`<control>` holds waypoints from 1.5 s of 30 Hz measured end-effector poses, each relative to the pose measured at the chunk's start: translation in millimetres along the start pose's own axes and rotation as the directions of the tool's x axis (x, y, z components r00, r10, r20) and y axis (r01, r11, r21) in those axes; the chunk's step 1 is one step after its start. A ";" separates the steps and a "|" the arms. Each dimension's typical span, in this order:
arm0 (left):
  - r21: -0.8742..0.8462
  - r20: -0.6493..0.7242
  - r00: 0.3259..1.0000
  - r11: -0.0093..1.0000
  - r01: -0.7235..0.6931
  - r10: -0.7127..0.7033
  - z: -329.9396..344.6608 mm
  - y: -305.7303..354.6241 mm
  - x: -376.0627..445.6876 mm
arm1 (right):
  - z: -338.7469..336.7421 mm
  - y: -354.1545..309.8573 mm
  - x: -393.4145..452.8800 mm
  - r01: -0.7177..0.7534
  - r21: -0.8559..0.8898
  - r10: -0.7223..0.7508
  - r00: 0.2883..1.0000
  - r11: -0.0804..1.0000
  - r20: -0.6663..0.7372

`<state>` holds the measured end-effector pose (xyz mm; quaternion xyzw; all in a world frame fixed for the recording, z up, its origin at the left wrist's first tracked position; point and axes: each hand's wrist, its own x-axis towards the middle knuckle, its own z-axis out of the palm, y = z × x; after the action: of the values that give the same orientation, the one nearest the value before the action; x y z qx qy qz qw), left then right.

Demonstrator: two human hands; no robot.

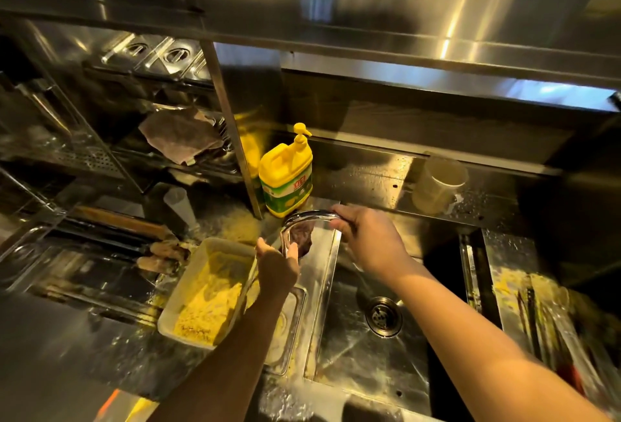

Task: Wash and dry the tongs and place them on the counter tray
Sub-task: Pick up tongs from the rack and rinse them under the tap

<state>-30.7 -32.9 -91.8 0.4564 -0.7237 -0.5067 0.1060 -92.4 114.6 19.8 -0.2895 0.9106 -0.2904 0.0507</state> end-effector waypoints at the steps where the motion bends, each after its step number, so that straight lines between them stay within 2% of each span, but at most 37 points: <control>1: 0.013 0.009 1.000 1.000 -0.014 0.014 2.1 0.2 0.8 | -0.5 -0.8 -0.1 -0.012 -0.001 0.012 1.000 1.000 -0.001; 6: 0.044 0.089 0.996 0.999 -0.002 -0.002 5.2 6.0 3.9 | -1.9 -1.3 -1.4 -0.025 0.021 0.025 0.999 0.999 0.028; 8: 0.027 0.066 0.997 0.999 -0.032 0.031 2.6 -1.5 1.4 | -2.6 0.5 -2.2 -0.019 0.029 0.018 0.999 0.999 0.046; 11: 0.033 0.012 0.970 0.969 -0.244 0.244 5.9 -34.1 -13.6 | -2.8 3.8 -3.5 -0.010 0.067 0.006 0.999 0.998 0.054; 12: 0.010 0.038 0.948 0.948 -0.317 0.316 10.3 -43.5 -21.6 | -2.6 4.9 -4.6 -0.004 0.086 -0.001 0.999 0.996 0.049; 14: -0.108 0.132 0.912 0.920 -0.376 0.389 24.9 -49.1 -31.3 | -2.5 7.1 -7.0 0.007 0.104 -0.011 0.999 0.995 0.039; 16: 0.086 0.251 0.847 0.860 -0.502 0.469 44.9 -39.8 -24.4 | -2.1 11.6 -9.3 0.020 0.089 -0.022 1.000 0.996 0.020; 18: 0.331 0.310 0.817 0.750 -0.572 0.486 64.1 -23.3 -3.8 | -2.4 17.1 -12.1 0.026 0.067 -0.026 1.000 0.997 -0.012; 19: 0.463 0.347 0.820 0.677 -0.572 0.455 71.4 -11.8 7.6 | -3.3 20.0 -13.1 0.028 0.054 -0.026 0.999 0.998 -0.030; 21: 0.692 0.411 0.831 0.464 -0.553 0.376 80.5 8.9 30.7 | -5.4 24.5 -16.6 0.030 0.034 -0.028 0.998 0.999 -0.056; 23: 0.803 0.421 0.868 0.337 -0.491 0.263 86.0 19.3 54.1 | -6.0 28.3 -19.1 0.031 0.033 -0.028 0.997 0.999 -0.076; 24: 0.828 0.415 0.888 0.321 -0.460 0.201 87.6 18.1 64.9 | -5.8 28.9 -19.5 0.030 0.039 -0.027 0.996 0.999 -0.084; 26: 0.824 0.426 0.896 0.356 -0.441 0.124 91.7 10.4 83.3 | -3.8 30.4 -19.7 0.022 0.044 -0.018 0.995 0.999 -0.100; 29: 0.804 0.411 0.900 0.406 -0.434 0.149 95.6 -0.6 97.1 | -0.5 30.7 -17.9 0.010 0.037 -0.005 0.992 0.999 -0.128; 31: 0.808 0.450 0.884 0.365 -0.463 0.124 95.9 -3.0 91.8 | 0.2 30.3 -17.9 0.003 0.052 0.004 0.990 0.999 -0.140; 33: 0.760 0.529 0.839 0.370 -0.534 0.125 95.6 -7.0 84.2 | 0.4 31.3 -18.3 -0.003 0.070 0.014 0.988 0.998 -0.157; 34: 0.705 0.557 0.820 0.446 -0.552 0.135 94.2 -8.9 80.7 | 0.6 31.5 -18.2 -0.010 0.075 0.022 0.986 0.997 -0.164; 35: 0.623 0.572 0.807 0.561 -0.544 0.147 92.6 -11.7 77.9 | 0.7 30.8 -19.0 -0.021 0.078 0.033 0.986 0.997 -0.163; 37: 0.384 0.580 0.803 0.824 -0.416 0.136 86.4 -15.4 66.1 | 2.3 31.0 -20.4 -0.026 0.089 0.039 0.988 0.996 -0.147; 39: 0.124 0.538 0.836 0.971 -0.203 0.106 81.6 -15.1 46.1 | 2.3 33.4 -22.7 -0.045 0.136 0.063 0.988 0.990 -0.139; 41: -0.095 0.490 0.872 0.995 0.036 0.015 78.2 -17.8 19.7 | 0.4 37.4 -33.1 -0.108 0.244 0.144 0.980 0.964 -0.134; 42: -0.190 0.505 0.862 0.968 0.163 -0.046 77.1 -20.0 7.9 | 0.1 40.6 -39.2 -0.147 0.291 0.193 0.972 0.945 -0.135; 44: -0.333 0.586 0.802 0.867 0.372 -0.119 73.1 -24.2 -17.0 | 0.9 51.1 -55.9 -0.257 0.340 0.310 0.944 0.905 -0.111; 45: -0.370 0.618 0.777 0.829 0.419 -0.117 71.7 -24.8 -28.9 | 1.8 57.7 -65.5 -0.326 0.350 0.372 0.926 0.878 -0.071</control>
<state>-45.0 33.2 -136.7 0.3429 -0.4939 -0.7950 -0.0801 -66.4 188.5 -18.9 -0.0872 0.8872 -0.4445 0.0880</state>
